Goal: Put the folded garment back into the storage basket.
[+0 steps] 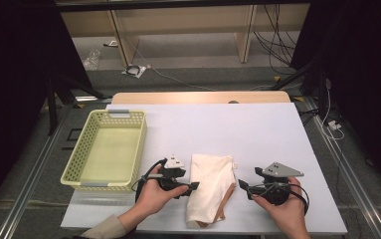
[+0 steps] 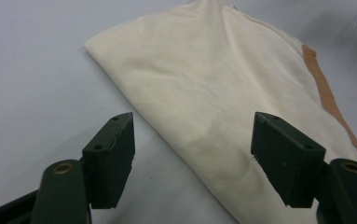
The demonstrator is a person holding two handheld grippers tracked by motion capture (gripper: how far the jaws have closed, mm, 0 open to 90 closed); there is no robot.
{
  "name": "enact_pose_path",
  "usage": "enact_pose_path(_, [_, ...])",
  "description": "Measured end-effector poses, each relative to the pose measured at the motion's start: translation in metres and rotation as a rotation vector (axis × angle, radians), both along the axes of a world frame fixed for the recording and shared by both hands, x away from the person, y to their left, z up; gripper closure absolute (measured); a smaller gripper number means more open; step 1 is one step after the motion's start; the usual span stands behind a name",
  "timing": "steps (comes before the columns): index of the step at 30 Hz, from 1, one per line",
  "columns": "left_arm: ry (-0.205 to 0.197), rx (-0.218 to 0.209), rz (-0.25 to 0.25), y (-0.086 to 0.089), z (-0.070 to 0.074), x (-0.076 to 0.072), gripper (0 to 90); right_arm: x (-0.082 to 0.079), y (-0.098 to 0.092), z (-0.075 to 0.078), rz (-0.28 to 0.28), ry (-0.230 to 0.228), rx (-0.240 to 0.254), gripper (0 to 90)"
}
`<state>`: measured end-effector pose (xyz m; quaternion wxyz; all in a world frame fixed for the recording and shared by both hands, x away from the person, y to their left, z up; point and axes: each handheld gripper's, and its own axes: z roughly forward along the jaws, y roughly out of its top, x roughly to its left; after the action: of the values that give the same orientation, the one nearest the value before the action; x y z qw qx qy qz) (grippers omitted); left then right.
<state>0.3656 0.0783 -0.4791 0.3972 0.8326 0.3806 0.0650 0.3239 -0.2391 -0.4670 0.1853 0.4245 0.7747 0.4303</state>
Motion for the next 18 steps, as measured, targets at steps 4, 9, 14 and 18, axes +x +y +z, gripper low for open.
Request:
enact_pose_path(4, [0.02,0.026,0.01,-0.005,-0.006,0.004,30.6,0.0,0.002,0.0,0.006,-0.002,-0.001,25.6])
enact_pose_path(9, [0.033,0.04,0.013,-0.011,-0.009,0.005,30.3,0.001,0.002,-0.001,0.01,0.003,-0.002,25.5])
enact_pose_path(14, [0.029,0.058,0.01,-0.018,-0.01,0.005,29.0,0.001,0.003,-0.001,0.016,0.007,-0.006,25.4])
enact_pose_path(18, [-0.009,0.114,0.006,-0.024,-0.01,0.001,28.5,0.001,0.003,-0.002,0.021,0.012,-0.014,25.2])
